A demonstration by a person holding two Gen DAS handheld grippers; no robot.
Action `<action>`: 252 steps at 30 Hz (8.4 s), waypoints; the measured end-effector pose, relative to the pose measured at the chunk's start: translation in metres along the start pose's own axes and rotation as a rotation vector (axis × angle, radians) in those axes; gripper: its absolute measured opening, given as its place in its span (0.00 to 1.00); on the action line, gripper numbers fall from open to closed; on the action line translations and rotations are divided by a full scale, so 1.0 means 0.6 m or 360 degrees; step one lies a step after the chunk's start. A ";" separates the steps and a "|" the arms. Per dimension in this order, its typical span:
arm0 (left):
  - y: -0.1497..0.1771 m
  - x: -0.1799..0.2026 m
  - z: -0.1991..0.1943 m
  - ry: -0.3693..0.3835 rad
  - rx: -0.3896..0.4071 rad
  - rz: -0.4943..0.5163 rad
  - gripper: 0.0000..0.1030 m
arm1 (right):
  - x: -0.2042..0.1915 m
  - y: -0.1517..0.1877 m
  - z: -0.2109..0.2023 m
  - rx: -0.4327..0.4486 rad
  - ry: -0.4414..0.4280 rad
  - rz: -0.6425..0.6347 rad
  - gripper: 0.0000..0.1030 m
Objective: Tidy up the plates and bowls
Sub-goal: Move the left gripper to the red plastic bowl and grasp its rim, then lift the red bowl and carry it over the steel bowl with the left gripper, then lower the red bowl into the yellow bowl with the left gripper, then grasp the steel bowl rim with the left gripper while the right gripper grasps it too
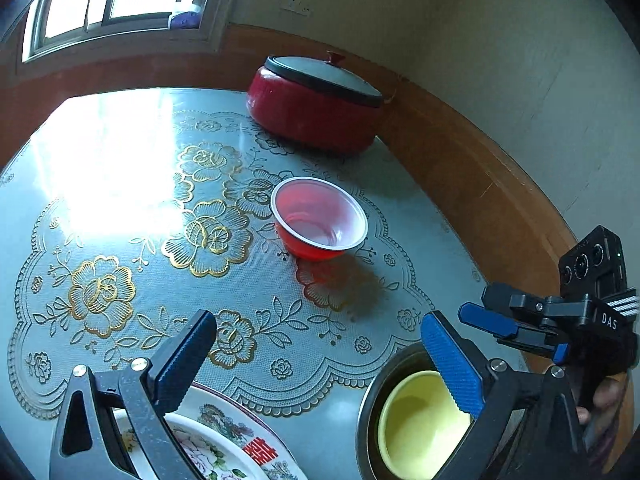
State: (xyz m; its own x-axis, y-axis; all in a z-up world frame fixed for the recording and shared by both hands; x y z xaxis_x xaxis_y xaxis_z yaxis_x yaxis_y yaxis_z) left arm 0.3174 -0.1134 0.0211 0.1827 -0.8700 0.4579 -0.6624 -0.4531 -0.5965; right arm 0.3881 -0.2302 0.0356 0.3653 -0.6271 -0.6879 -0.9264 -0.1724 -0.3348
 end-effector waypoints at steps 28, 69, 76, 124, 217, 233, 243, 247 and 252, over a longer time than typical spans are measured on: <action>-0.108 -0.099 0.175 0.0036 -0.0177 -0.0337 0.46 | 0.087 -0.166 0.205 -0.0116 0.0243 0.0305 0.23; 0.006 0.006 0.061 0.0120 -0.0186 -0.0186 0.09 | 0.035 -0.040 0.048 0.0021 0.0254 0.0152 0.10; 0.032 0.032 0.048 0.0152 -0.0193 -0.0131 0.09 | 0.031 -0.020 0.019 0.0070 0.0265 0.0108 0.10; 0.143 0.113 -0.015 0.0447 -0.0476 0.0075 0.10 | 0.065 0.112 -0.056 0.0088 0.0311 0.0194 0.11; 0.117 0.042 -0.036 0.0259 -0.0333 0.0222 0.30 | 0.129 0.140 -0.079 0.0250 0.0887 0.0057 0.28; 0.126 0.024 -0.014 0.0153 -0.0379 0.0340 0.29 | 0.152 0.164 -0.054 0.0169 0.0955 0.0063 0.28; 0.128 0.043 0.007 0.0112 -0.0449 0.0464 0.16 | 0.156 0.160 -0.031 0.0100 0.1030 0.0031 0.28; 0.138 0.046 0.025 0.0118 -0.0509 0.0469 0.16 | 0.160 0.155 -0.021 0.0075 0.1065 0.0012 0.28; 0.147 0.051 0.037 0.0139 -0.0534 0.0458 0.13 | 0.165 0.150 -0.009 0.0063 0.1100 -0.0029 0.21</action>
State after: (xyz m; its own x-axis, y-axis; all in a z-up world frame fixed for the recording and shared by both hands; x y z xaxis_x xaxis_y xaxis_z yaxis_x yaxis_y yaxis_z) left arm 0.2809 -0.1844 -0.0322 -0.0960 -0.9252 0.3670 -0.8788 -0.0943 -0.4678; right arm 0.3403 -0.3120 -0.0591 0.2269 -0.9667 -0.1183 -0.9118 -0.1682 -0.3746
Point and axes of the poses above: each gripper's, at about its wrist camera, not at the fingertips, and z roughly the way its jaws point, x to its right, y to its underside, the point moved 9 cm from there along z, roughly the way its jaws point, and after that the axes turned 10 degrees about y, right-handed, at the moved point
